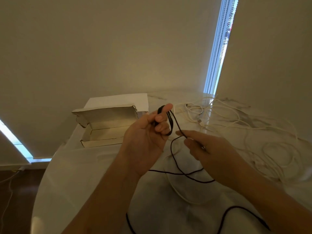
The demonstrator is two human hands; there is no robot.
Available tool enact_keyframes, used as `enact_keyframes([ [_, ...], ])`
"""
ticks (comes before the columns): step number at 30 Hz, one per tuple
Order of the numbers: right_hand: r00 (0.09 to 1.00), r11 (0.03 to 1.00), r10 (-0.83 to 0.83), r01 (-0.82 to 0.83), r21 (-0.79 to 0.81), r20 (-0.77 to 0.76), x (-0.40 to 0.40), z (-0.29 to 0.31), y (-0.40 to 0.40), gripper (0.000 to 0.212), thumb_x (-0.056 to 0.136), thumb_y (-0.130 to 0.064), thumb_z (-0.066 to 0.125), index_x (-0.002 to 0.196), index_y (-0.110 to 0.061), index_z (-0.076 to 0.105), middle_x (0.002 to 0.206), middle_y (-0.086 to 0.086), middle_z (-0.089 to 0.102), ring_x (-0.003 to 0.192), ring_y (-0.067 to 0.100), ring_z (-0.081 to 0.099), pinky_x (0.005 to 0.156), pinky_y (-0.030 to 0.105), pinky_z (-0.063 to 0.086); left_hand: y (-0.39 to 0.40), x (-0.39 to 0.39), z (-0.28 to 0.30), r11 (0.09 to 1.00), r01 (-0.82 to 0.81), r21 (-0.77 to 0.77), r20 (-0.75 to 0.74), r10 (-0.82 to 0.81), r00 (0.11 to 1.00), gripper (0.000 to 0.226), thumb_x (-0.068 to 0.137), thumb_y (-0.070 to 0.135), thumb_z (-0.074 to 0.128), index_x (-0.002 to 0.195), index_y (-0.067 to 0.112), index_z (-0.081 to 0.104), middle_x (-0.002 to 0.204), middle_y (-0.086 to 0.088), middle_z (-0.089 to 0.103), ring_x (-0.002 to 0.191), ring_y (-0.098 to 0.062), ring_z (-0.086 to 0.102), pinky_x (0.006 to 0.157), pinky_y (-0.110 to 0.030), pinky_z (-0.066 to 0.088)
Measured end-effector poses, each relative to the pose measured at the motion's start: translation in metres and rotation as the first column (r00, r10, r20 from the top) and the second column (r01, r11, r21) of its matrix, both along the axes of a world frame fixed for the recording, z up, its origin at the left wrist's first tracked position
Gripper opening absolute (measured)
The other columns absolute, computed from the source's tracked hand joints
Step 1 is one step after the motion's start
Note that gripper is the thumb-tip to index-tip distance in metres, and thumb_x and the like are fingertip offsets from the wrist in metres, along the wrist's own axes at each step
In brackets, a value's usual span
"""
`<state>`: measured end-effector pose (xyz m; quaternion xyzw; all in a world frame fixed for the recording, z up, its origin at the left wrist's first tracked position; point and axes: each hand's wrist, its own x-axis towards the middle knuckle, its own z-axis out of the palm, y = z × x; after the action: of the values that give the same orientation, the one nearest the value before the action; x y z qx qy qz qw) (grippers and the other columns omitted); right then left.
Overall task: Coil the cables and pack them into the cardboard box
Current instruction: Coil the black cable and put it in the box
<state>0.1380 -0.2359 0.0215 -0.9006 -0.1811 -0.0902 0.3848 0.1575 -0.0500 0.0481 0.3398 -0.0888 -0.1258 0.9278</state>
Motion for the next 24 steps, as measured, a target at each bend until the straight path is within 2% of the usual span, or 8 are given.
enact_keyframes([
  [5, 0.997, 0.993, 0.081, -0.080, -0.086, 0.006, -0.011, -0.002, 0.013, 0.031, 0.100, -0.037, 0.049, 0.128, -0.046, 0.058, 0.067, -0.008, 0.062, 0.064, 0.010, 0.061, 0.063, 0.022, 0.048, 0.004, 0.007, -0.002, 0.981, -0.184, 0.066, 0.023, 0.183, 0.983, 0.038, 0.103, 0.009, 0.035, 0.134, -0.007, 0.050, 0.075, 0.001, 0.050, 0.060, -0.007, 0.042, 0.065, -0.024, 0.037],
  [7, 0.995, 0.988, 0.095, -0.089, -0.130, 0.041, -0.016, 0.001, 0.014, 0.035, 0.099, -0.041, 0.047, 0.132, -0.046, 0.055, 0.061, -0.011, 0.058, 0.061, 0.005, 0.058, 0.060, 0.017, 0.044, 0.001, 0.007, -0.002, 0.967, -0.238, 0.088, 0.025, 0.237, 0.971, 0.035, 0.103, 0.007, 0.037, 0.131, -0.008, 0.051, 0.076, 0.000, 0.052, 0.061, -0.007, 0.044, 0.067, -0.025, 0.038],
  [9, 0.990, 0.977, 0.110, -0.092, -0.194, 0.084, -0.021, 0.006, 0.014, 0.037, 0.097, -0.048, 0.044, 0.132, -0.046, 0.055, 0.059, -0.016, 0.054, 0.066, -0.003, 0.057, 0.061, 0.011, 0.040, -0.001, 0.007, -0.003, 0.960, -0.267, 0.087, 0.047, 0.264, 0.963, 0.029, 0.103, 0.005, 0.038, 0.124, -0.006, 0.055, 0.079, -0.001, 0.054, 0.064, -0.008, 0.046, 0.068, -0.025, 0.040],
  [11, 0.983, 0.961, 0.131, -0.094, -0.258, 0.129, -0.026, 0.013, 0.014, 0.033, 0.097, -0.051, 0.043, 0.125, -0.045, 0.059, 0.063, -0.018, 0.058, 0.068, -0.002, 0.056, 0.058, 0.011, 0.037, -0.001, 0.007, -0.005, 0.950, -0.302, 0.078, 0.074, 0.297, 0.952, 0.022, 0.104, 0.004, 0.038, 0.118, -0.002, 0.055, 0.083, -0.003, 0.055, 0.067, -0.010, 0.049, 0.069, -0.023, 0.043],
  [15, 0.961, 0.947, 0.174, -0.103, -0.304, 0.215, -0.036, 0.021, 0.016, 0.029, 0.093, -0.051, 0.041, 0.099, -0.036, 0.065, 0.062, -0.014, 0.059, 0.058, 0.005, 0.054, 0.053, 0.016, 0.037, 0.002, 0.010, -0.006, 0.898, -0.428, 0.102, 0.101, 0.419, 0.903, 0.017, 0.102, 0.000, 0.042, 0.112, -0.001, 0.055, 0.085, -0.007, 0.059, 0.073, -0.013, 0.056, 0.073, -0.022, 0.051],
  [18, 0.944, 0.942, 0.193, -0.102, -0.321, 0.266, -0.041, 0.026, 0.017, 0.022, 0.093, -0.047, 0.044, 0.095, -0.037, 0.064, 0.059, -0.015, 0.053, 0.053, 0.005, 0.050, 0.051, 0.018, 0.041, 0.000, 0.011, -0.009, 0.786, -0.498, 0.366, 0.200, 0.456, 0.867, 0.021, 0.102, 0.000, 0.041, 0.097, 0.002, 0.062, 0.081, -0.003, 0.064, 0.071, -0.011, 0.061, 0.077, -0.027, 0.053],
  [21, 0.926, 0.953, 0.178, -0.077, -0.294, 0.334, -0.041, 0.031, 0.015, 0.017, 0.095, -0.043, 0.047, 0.097, -0.037, 0.063, 0.066, -0.018, 0.055, 0.055, 0.002, 0.050, 0.052, 0.020, 0.044, -0.008, 0.005, -0.013, 0.649, -0.462, 0.604, 0.290, 0.361, 0.886, 0.029, 0.103, 0.003, 0.041, 0.087, 0.010, 0.064, 0.078, -0.002, 0.066, 0.072, -0.011, 0.064, 0.082, -0.033, 0.054],
  [24, 0.912, 0.972, 0.118, -0.026, -0.232, 0.393, -0.037, 0.033, 0.010, 0.019, 0.097, -0.042, 0.046, 0.105, -0.038, 0.063, 0.077, -0.026, 0.052, 0.061, -0.004, 0.048, 0.055, 0.013, 0.040, -0.013, -0.001, -0.011, 0.654, -0.367, 0.661, 0.262, 0.257, 0.930, 0.031, 0.102, 0.003, 0.044, 0.083, 0.014, 0.066, 0.080, -0.005, 0.067, 0.072, -0.012, 0.065, 0.072, -0.023, 0.055],
])
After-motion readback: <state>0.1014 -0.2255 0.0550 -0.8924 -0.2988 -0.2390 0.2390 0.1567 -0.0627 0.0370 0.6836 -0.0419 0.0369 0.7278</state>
